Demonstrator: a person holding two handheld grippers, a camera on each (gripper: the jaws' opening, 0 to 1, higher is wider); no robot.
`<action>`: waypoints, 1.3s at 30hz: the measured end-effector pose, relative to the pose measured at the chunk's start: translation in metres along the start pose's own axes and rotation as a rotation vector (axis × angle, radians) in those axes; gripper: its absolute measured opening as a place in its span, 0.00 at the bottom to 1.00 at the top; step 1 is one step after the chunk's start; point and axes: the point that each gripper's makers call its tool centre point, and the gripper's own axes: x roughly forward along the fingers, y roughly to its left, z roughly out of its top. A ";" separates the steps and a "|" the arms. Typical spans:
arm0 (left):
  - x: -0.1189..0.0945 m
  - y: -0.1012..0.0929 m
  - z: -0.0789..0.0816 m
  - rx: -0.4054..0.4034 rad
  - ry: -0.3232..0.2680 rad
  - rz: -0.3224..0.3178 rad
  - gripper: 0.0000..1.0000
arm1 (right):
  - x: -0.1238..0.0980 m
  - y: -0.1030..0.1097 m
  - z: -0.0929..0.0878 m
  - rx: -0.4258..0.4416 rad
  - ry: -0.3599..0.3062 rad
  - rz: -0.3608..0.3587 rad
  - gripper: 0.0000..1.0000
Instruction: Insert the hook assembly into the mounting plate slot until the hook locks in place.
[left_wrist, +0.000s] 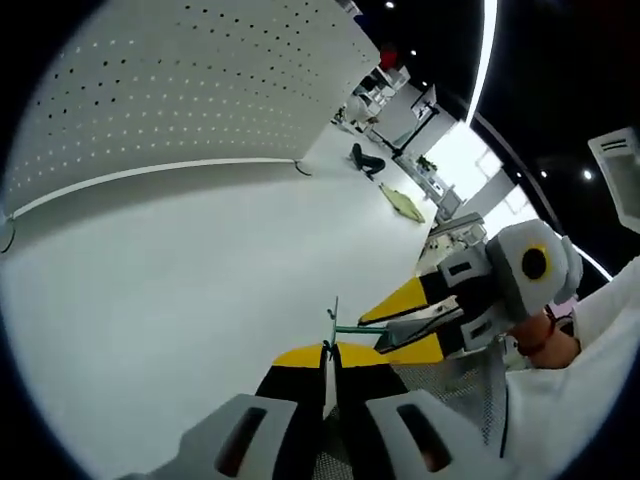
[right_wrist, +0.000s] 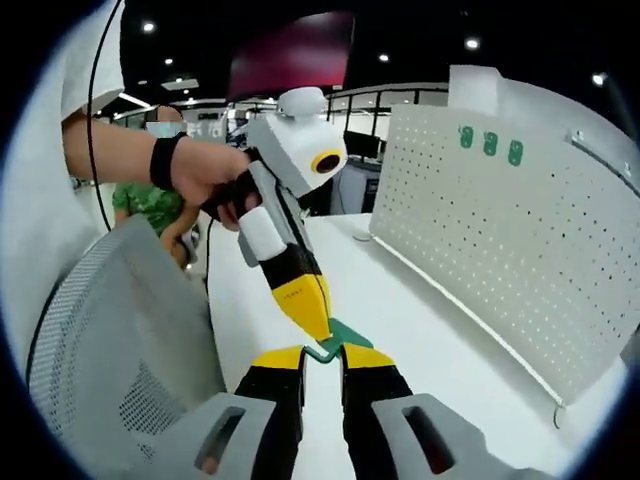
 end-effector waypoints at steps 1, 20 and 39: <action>0.000 0.000 0.000 0.001 0.002 0.001 0.03 | 0.000 0.000 -0.003 -0.048 0.025 -0.006 0.09; 0.008 -0.002 -0.006 -0.103 0.108 -0.010 0.03 | 0.003 -0.001 -0.006 -0.359 0.116 -0.067 0.04; 0.014 -0.003 -0.010 -0.106 0.144 -0.034 0.03 | 0.004 -0.002 -0.013 -0.374 0.162 -0.075 0.02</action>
